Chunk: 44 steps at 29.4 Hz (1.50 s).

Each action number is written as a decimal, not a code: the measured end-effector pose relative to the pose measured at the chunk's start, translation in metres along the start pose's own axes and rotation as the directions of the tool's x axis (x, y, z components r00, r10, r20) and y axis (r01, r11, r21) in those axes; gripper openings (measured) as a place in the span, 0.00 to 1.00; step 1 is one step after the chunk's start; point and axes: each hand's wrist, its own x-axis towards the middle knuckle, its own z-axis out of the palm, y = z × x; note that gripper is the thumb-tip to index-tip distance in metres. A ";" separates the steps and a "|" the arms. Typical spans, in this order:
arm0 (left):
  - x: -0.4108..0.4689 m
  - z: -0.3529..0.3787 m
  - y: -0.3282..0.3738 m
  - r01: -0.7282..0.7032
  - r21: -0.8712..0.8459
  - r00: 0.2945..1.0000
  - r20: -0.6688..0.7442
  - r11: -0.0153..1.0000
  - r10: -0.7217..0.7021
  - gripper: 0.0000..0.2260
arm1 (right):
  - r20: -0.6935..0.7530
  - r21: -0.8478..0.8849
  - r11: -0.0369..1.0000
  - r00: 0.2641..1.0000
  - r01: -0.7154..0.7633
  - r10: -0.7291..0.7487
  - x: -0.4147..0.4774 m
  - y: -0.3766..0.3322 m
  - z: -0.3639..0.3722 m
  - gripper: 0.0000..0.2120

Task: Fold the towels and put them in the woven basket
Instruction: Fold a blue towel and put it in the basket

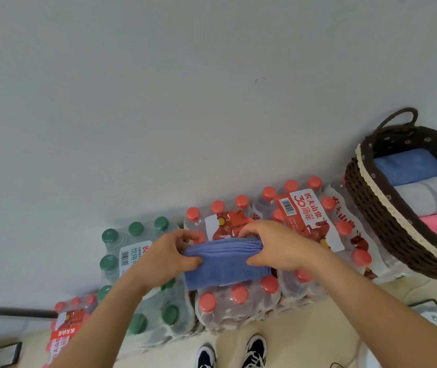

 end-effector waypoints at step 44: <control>-0.027 0.021 -0.041 -0.273 -0.003 0.949 -0.164 0.962 0.269 0.19 | -0.425 0.363 0.922 0.858 -0.132 0.290 -0.055 -0.008 0.075 0.28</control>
